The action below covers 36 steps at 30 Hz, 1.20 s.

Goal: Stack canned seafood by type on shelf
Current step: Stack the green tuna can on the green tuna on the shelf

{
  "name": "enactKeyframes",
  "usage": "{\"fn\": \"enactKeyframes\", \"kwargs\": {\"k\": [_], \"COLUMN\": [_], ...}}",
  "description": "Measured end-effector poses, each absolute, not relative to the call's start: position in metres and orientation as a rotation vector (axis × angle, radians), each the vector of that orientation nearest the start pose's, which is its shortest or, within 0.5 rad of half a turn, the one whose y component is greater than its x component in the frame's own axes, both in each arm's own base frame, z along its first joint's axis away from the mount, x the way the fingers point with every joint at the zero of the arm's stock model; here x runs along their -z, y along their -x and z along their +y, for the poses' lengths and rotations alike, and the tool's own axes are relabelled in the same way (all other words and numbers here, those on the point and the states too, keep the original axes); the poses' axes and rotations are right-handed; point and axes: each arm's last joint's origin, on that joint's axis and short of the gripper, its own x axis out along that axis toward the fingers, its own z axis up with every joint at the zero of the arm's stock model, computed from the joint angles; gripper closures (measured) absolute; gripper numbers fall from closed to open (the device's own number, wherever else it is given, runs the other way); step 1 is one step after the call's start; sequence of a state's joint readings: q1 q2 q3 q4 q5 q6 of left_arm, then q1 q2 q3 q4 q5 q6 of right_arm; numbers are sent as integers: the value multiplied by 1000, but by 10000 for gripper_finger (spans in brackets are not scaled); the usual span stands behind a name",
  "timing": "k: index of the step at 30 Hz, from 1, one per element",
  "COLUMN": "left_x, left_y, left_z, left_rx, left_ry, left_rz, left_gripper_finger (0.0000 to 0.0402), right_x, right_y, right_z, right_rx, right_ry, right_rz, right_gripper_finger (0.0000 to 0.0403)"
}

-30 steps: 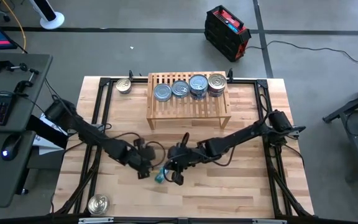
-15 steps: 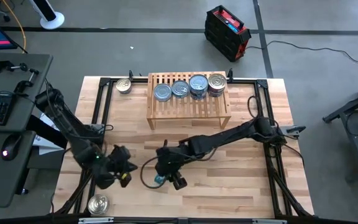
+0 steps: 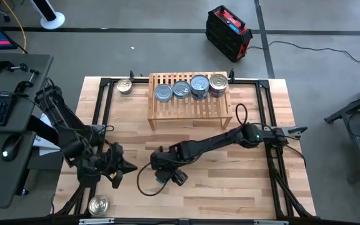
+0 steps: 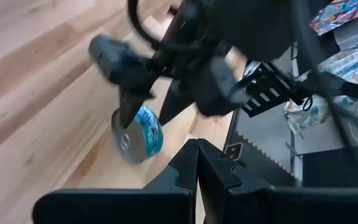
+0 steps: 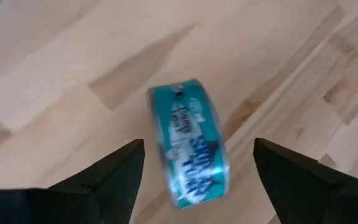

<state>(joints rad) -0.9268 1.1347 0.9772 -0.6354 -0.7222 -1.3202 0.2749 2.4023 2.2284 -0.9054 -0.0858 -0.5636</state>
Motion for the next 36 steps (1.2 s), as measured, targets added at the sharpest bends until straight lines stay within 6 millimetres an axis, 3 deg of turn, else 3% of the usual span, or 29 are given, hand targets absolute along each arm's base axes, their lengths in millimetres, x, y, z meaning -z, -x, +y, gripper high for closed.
{"fn": "enactKeyframes", "kwargs": {"k": [7,25,29,32,36], "left_x": [-302,-304,-305,-311,-324], "left_y": [-150,-150,-150,-149,-145], "left_z": [-166,-165,-163,-157,-140], "left_rx": [-186,-198,-192,-185,-200], "left_ry": [662,574,554,539,486], "left_rz": [521,476,474,458,385], "left_gripper_finger": [401,401,401,401,401], "right_x": [-212,-193,-196,-216,-269], "right_y": [-493,-496,-491,-483,-467], "right_z": [141,149,153,154,150], "right_rx": [-614,-630,-622,-560,-442], "right_ry": [603,532,544,534,498], "right_rz": [963,999,1027,1059,1047], "right_gripper_finger": [118,226,269,288,288]}}
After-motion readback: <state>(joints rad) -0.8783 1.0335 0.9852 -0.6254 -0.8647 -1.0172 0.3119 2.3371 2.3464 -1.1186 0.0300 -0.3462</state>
